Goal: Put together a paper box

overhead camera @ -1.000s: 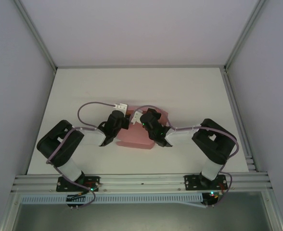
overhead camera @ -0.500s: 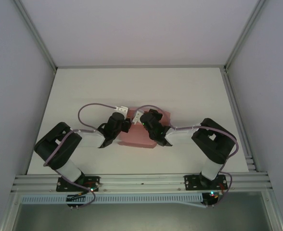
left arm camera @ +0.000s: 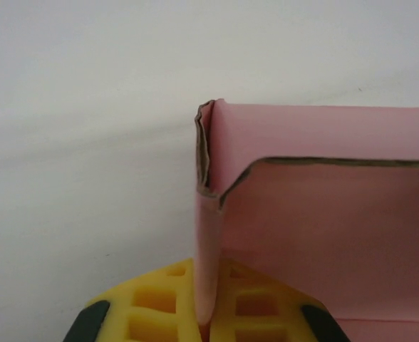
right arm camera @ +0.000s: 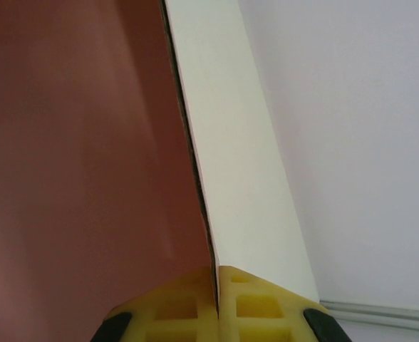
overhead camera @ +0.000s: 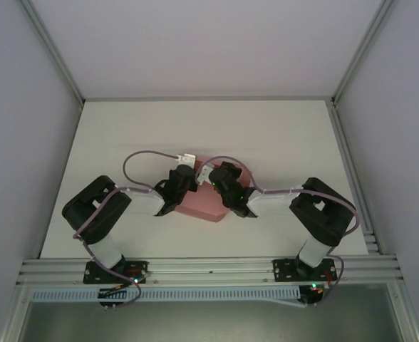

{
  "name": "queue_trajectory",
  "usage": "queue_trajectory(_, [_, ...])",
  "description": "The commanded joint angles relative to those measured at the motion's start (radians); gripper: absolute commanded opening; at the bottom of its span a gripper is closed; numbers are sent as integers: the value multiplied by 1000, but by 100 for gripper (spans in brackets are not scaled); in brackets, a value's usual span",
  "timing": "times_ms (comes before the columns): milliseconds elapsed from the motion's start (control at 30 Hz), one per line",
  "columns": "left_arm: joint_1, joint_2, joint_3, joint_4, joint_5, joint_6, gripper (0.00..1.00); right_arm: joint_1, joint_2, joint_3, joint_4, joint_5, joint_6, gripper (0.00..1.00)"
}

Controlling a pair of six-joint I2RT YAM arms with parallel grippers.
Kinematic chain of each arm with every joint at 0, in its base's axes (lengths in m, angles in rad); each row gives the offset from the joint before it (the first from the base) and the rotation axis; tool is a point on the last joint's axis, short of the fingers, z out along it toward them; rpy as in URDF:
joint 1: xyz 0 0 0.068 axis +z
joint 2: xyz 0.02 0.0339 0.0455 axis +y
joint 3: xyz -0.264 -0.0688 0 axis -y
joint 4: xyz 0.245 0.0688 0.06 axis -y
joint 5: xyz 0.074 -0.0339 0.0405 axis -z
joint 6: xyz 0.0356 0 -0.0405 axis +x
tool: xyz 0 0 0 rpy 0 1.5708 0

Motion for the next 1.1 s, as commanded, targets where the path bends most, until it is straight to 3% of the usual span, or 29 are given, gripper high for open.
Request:
queue_trajectory(0, [65, 13, -37, -155, -354, -46, 0, 3, -75, -30, -54, 55, 51, 0])
queue_trajectory(33, [64, -5, -48, -146, -329, -44, 0, -1, -81, -32, -60, 42, 65, 0])
queue_trajectory(100, [48, -61, -127, 28, -149, 52, 0, -9, -97, -28, -55, 7, 114, 2])
queue_trajectory(200, [11, -120, -162, 126, -48, 101, 0, -26, -127, 6, -89, -60, 211, 29])
queue_trajectory(233, [7, -136, -154, 110, -36, 99, 0, -31, -145, 17, -101, -84, 236, 47])
queue_trajectory(300, [-2, -167, -135, 65, -26, 84, 0, -40, -193, 23, -110, -120, 280, 56])
queue_trajectory(433, [-6, -217, -146, 43, -27, 85, 0, -82, -345, -17, -117, -201, 409, 87])
queue_trajectory(467, [-7, -224, -146, 32, -38, 75, 0, -109, -393, -29, -133, -234, 462, 99])
queue_trajectory(600, [-10, -233, -146, 12, -56, 66, 0, -224, -537, -65, -209, -371, 634, 100])
queue_trajectory(733, [-13, -229, -142, 3, -65, 67, 0, -293, -582, -58, -319, -462, 715, 100])
queue_trajectory(1067, [-14, -239, -113, -51, -62, 30, 0, -333, -459, -52, -382, -578, 724, 100])
